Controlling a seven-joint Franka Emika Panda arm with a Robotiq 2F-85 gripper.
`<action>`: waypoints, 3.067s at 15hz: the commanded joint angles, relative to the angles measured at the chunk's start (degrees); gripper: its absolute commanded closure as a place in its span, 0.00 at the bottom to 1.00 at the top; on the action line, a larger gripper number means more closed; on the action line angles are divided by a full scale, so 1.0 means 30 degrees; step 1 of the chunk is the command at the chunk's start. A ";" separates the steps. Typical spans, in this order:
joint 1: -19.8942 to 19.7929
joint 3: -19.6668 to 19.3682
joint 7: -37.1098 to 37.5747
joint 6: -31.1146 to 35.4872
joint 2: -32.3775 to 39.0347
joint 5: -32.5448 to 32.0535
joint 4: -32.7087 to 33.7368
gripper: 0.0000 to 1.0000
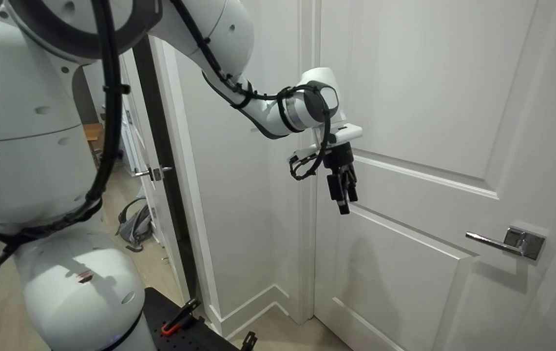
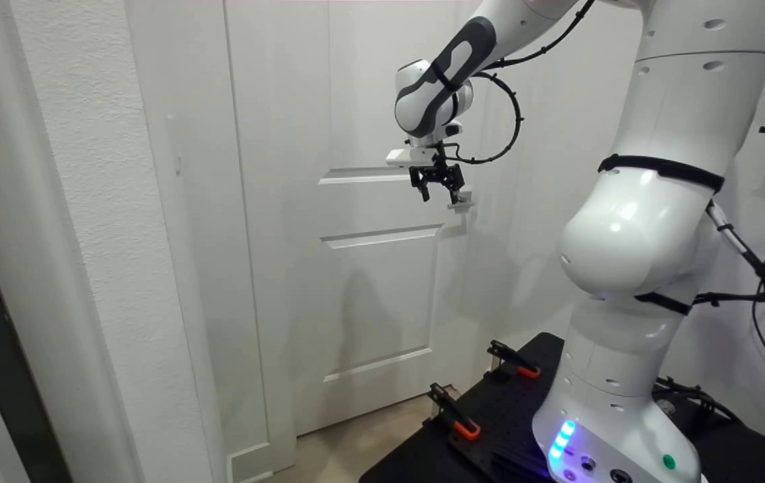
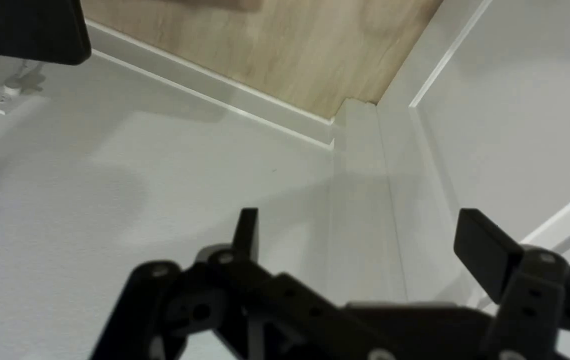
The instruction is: Open the door
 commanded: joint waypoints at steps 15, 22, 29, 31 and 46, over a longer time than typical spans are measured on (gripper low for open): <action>-0.1301 -0.3357 0.9959 0.2372 0.3902 -0.8985 0.2956 0.00; -0.1257 -0.3141 1.1414 0.1742 0.5544 -0.9565 0.4002 0.00; -0.2195 -0.2749 0.6335 -0.0306 0.6808 -0.4256 0.6579 0.00; -0.2720 -0.3103 0.3532 -0.2112 0.7348 -0.1383 0.8362 0.00; -0.6108 -0.3899 -0.3948 -0.1786 1.0599 1.0042 1.4181 0.00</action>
